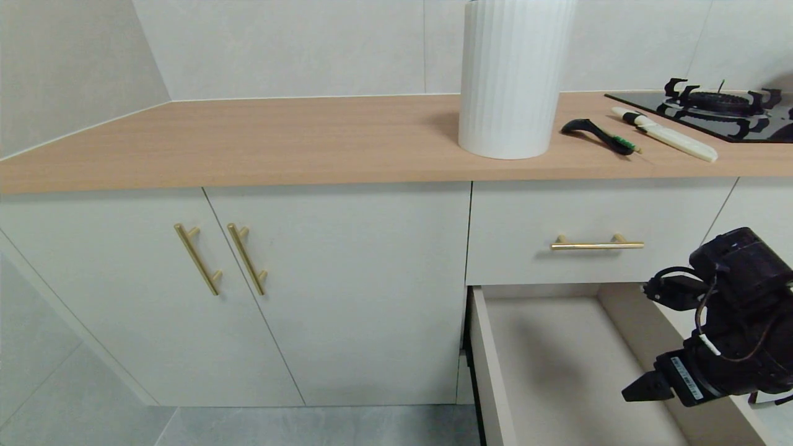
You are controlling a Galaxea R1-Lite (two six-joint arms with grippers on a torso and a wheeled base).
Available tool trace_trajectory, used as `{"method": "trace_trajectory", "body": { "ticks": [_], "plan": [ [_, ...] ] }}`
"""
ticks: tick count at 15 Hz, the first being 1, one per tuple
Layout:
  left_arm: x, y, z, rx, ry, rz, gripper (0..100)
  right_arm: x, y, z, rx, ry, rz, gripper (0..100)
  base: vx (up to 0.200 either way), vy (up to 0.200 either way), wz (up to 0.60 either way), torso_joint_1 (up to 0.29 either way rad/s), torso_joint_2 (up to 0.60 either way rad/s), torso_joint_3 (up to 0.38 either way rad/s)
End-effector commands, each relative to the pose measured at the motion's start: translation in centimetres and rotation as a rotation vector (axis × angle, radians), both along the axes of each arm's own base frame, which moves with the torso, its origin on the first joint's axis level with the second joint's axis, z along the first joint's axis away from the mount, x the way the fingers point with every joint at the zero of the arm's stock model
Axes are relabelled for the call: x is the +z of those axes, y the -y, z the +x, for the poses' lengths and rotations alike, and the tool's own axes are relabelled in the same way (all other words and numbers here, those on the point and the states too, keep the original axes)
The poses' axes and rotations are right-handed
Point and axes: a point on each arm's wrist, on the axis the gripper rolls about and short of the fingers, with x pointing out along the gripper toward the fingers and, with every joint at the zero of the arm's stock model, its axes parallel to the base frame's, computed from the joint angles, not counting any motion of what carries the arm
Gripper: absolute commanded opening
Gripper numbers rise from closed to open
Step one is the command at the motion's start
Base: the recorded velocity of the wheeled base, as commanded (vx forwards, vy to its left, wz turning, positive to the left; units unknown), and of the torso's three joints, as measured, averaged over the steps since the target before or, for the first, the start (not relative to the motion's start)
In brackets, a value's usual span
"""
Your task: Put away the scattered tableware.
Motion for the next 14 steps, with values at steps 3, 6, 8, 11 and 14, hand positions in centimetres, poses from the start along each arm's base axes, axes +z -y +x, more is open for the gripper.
{"method": "trace_trajectory", "body": {
  "ticks": [3, 6, 8, 11, 14],
  "plan": [
    [0.0, 0.0, 0.0, 0.001, -0.001, 0.0, 100, 0.4, 0.0, -0.1, -0.003, 0.018, 0.003, 100, 0.0, 0.0, 0.0, 0.0, 0.0, 0.0],
    [0.0, 0.0, 0.0, 0.001, -0.001, 0.0, 100, -0.1, 0.0, -0.1, 0.003, -0.001, -0.003, 100, 0.0, 0.0, 0.0, 0.0, 0.0, 0.0],
    [0.0, 0.0, 0.0, 0.001, -0.001, 0.0, 100, -1.0, -0.7, 0.2, 0.023, -0.041, -0.021, 100, 0.0, 0.0, 0.0, 0.0, 0.0, 0.0],
    [0.0, 0.0, 0.0, 0.001, -0.001, 0.0, 100, 1.6, -0.5, -0.4, 0.015, 0.086, 0.017, 100, 0.0, 0.0, 0.0, 0.0, 0.0, 0.0],
    [0.0, 0.0, 0.0, 0.001, -0.001, 0.0, 100, 7.5, -0.3, -0.6, -0.022, 0.316, 0.101, 100, 0.0, 0.0, 0.0, 0.0, 0.0, 0.0]
  ]
}}
